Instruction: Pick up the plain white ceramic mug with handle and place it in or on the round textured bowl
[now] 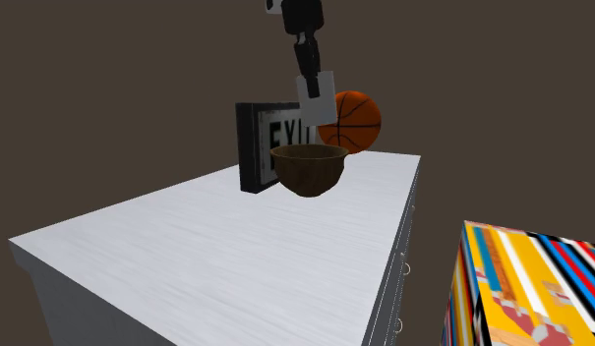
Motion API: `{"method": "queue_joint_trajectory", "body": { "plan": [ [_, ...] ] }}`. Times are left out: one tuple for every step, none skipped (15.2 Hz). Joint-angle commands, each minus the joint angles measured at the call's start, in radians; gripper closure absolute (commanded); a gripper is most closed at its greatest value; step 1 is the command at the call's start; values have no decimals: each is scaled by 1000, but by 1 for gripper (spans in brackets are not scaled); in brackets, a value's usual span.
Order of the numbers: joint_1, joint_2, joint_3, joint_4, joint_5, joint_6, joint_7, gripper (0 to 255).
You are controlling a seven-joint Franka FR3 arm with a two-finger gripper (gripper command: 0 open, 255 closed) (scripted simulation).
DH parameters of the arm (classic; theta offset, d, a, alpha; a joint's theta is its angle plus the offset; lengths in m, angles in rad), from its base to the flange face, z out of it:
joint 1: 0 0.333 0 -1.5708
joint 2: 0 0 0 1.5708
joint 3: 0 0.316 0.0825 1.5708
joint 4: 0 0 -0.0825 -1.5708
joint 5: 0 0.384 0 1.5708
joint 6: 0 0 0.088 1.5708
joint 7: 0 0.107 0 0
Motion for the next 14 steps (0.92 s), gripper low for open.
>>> {"method": "queue_joint_trajectory", "body": {
  "plan": [
    [0, 1, 0, -26, 0, 27, 2, 255],
    [0, 2, 0, -38, -1, 40, 3, 255],
    [-1, 3, 0, -50, -1, 53, 4, 255],
    [-1, 4, -1, -62, -1, 66, 5, 255],
    [-1, 5, -1, -73, -2, 79, 5, 255],
    [-1, 7, -1, -85, -2, 92, 6, 255],
    [-1, 9, -1, -96, -3, 105, 7, 255],
    [-2, 13, -1, -115, -4, 128, 9, 255],
    [-2, 13, -1, -116, -4, 128, 9, 255],
    [-2, 13, -1, -115, -4, 128, 9, 255],
    [-2, 13, -1, -115, -4, 128, 9, 255],
    [-2, 13, -1, -115, -4, 128, 9, 255],
    [-2, 13, -1, -115, -4, 128, 9, 255],
    [-2, 13, -1, -115, -4, 128, 9, 255]
  ]
}}
